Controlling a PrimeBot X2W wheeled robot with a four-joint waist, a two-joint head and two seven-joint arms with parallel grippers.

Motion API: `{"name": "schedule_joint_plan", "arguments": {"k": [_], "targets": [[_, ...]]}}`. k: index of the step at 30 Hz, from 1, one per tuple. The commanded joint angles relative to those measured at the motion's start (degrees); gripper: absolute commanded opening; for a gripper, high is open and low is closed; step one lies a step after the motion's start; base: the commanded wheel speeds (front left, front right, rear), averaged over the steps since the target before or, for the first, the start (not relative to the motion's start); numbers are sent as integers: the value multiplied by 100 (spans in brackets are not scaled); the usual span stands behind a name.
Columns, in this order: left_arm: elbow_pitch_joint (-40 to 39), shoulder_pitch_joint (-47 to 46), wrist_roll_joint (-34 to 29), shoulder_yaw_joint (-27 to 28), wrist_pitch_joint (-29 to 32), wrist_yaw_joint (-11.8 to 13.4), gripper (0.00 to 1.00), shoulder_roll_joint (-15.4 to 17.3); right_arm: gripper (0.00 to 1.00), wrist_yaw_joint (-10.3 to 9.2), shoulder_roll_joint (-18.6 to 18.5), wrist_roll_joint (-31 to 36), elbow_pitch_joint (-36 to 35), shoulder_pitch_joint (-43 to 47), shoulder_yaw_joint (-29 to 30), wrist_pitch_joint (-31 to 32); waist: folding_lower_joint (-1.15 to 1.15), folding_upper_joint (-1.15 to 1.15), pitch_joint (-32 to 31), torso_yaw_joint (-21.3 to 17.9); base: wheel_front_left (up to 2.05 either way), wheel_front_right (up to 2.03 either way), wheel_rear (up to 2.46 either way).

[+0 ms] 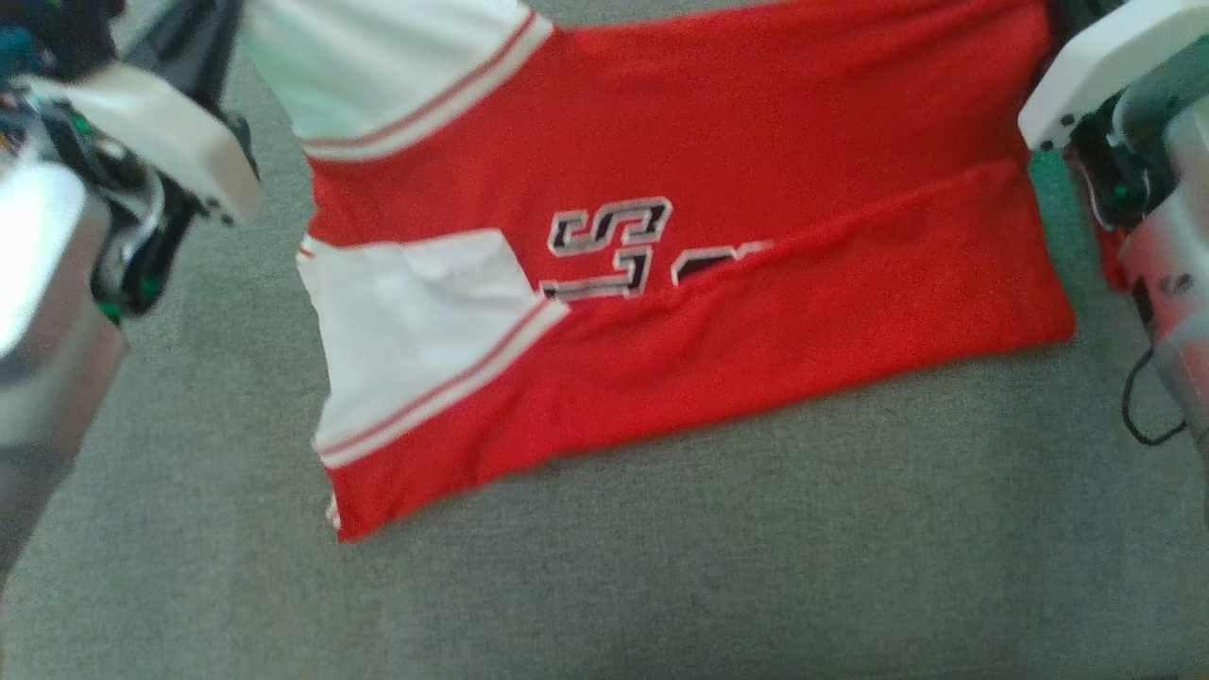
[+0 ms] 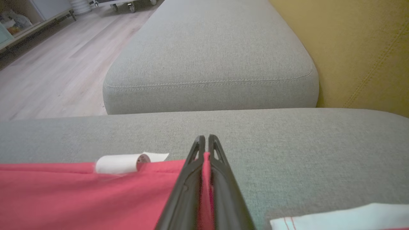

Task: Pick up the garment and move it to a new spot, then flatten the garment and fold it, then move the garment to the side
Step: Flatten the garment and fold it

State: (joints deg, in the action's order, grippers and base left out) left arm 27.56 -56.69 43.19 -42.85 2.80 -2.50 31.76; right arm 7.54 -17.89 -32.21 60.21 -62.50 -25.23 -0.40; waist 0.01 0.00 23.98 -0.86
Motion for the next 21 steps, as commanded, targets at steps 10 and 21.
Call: {"name": "schedule_joint_plan", "arguments": {"k": [10,21], "targets": [[1251,-1260,-716,184,-1318,-41,0,-177,0,-5,163,-367,-44,-499,-87,-537,-1,0,115,-46,0,0,0],[1768,-810,-358,-220,-1331,-470,0,-376,0,-5,-127,-963,-86,59,-572,-343,-1,0,-270,153,0,0,0]]}}
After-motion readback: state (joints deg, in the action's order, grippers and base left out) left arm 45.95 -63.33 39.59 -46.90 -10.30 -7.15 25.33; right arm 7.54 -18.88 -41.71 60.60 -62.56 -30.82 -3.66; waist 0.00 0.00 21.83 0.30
